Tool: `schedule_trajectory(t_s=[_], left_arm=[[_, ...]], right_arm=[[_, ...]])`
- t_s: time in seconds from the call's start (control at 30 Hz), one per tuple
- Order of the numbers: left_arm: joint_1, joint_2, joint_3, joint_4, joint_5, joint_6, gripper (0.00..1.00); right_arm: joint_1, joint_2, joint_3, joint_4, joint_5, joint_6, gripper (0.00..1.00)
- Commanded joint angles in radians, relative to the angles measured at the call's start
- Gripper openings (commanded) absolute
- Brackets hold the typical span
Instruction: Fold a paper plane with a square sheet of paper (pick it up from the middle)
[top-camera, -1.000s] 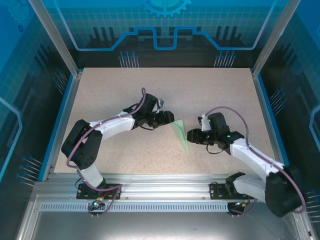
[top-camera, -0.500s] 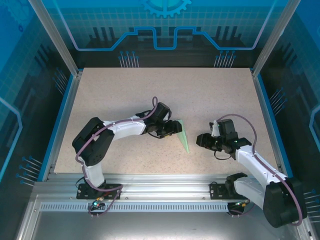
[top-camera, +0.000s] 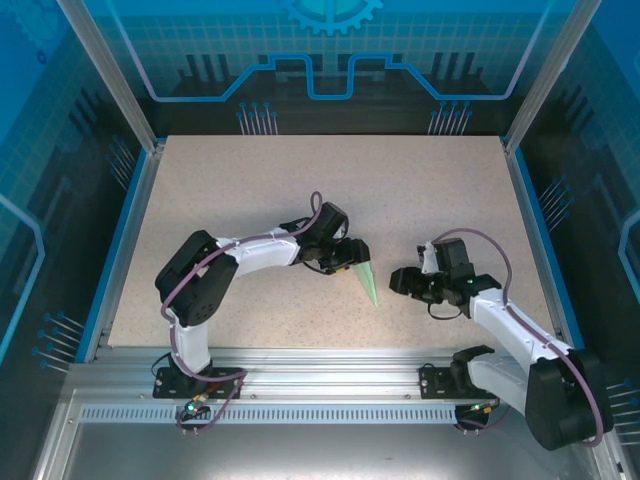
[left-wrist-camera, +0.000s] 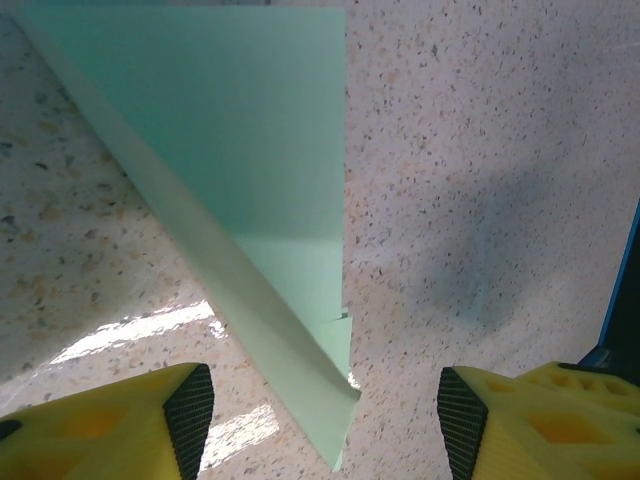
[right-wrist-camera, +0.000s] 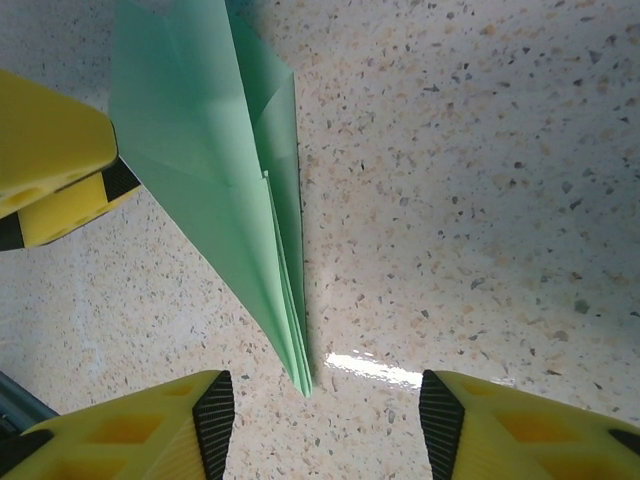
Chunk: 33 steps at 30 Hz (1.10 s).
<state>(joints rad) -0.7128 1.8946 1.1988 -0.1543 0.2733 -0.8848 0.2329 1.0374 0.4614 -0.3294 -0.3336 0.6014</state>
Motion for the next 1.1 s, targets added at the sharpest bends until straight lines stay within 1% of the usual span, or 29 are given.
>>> schedule_trajectory(t_s=[0.0,0.23,0.43,0.73,0.87,1.07], left_arm=[[-0.01,0.012,0.036,-0.037,0.01,0.012,0.65],[-0.01,0.017,0.035,-0.023,0.006,0.001,0.65],[-0.011,0.022,0.05,-0.02,0.0,0.0,0.66],[-0.01,0.074,0.116,-0.063,-0.019,0.01,0.66],[-0.01,0.095,0.139,-0.098,-0.034,0.004,0.65],[-0.009,0.102,0.139,-0.105,-0.043,-0.011,0.65]], right_arm=[[-0.017,-0.001,-0.009,-0.008,-0.041,-0.001,0.57],[-0.016,-0.028,-0.027,-0.017,-0.04,0.003,0.61],[-0.015,0.002,-0.018,-0.02,-0.035,-0.015,0.62],[-0.017,0.115,0.011,0.041,-0.053,-0.031,0.63],[-0.015,0.185,0.059,0.042,-0.055,-0.059,0.63],[-0.013,0.304,0.137,0.059,-0.085,-0.092,0.63]])
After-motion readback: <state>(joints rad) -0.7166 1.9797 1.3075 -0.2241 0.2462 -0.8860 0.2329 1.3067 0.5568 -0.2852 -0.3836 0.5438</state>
